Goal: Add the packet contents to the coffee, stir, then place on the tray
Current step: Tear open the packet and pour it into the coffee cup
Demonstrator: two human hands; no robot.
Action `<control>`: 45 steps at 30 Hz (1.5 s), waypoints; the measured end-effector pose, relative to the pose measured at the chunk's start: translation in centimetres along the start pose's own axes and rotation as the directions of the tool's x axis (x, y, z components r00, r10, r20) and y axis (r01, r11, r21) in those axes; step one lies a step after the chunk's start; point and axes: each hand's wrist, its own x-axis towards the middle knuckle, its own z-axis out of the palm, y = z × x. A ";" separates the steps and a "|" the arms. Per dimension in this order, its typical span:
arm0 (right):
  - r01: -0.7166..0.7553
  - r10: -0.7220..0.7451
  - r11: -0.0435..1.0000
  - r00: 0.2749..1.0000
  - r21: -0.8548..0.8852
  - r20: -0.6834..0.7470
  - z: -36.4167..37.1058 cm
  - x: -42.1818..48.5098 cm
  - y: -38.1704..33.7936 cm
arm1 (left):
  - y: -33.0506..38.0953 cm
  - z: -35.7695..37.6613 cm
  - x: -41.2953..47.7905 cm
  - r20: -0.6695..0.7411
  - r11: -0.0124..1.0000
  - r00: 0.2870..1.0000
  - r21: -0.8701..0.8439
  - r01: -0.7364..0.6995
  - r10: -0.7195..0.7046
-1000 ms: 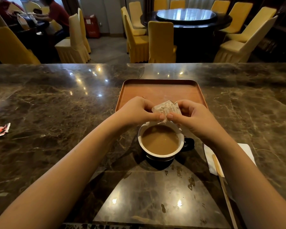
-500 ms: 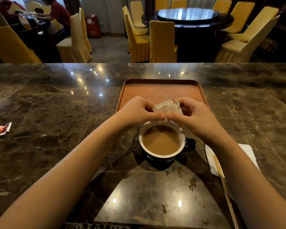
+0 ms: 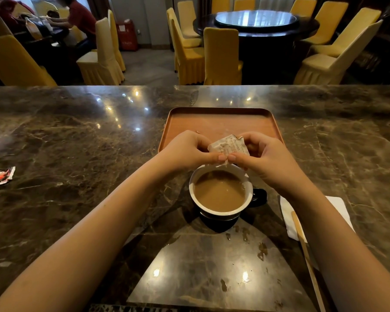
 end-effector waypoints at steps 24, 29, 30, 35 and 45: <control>0.038 -0.040 0.993 0.999 -0.108 -0.019 0.1 -0.2 0.1 | 0.0 0.3 -0.3 -0.015 1.000 1.000 0.012 0.002 -0.002; 0.005 -0.013 0.994 0.997 -0.107 -0.072 -0.1 -0.2 0.2 | -0.3 0.1 -0.5 -0.064 0.994 0.995 0.084 -0.072 0.078; -0.005 -0.002 0.997 0.996 -0.074 -0.086 -0.1 -0.3 0.2 | -0.5 0.0 -0.6 -0.119 0.985 0.985 0.129 -0.113 0.128; -0.019 0.015 0.999 0.994 -0.034 -0.111 -0.2 -0.6 0.1 | -1.4 0.0 -1.3 -0.242 0.860 0.861 0.383 -0.338 0.447; -0.104 0.118 0.975 0.991 0.197 -0.062 -0.1 -1.2 -0.2 | -0.6 0.5 -2.1 -0.245 0.656 0.694 0.628 -0.418 0.677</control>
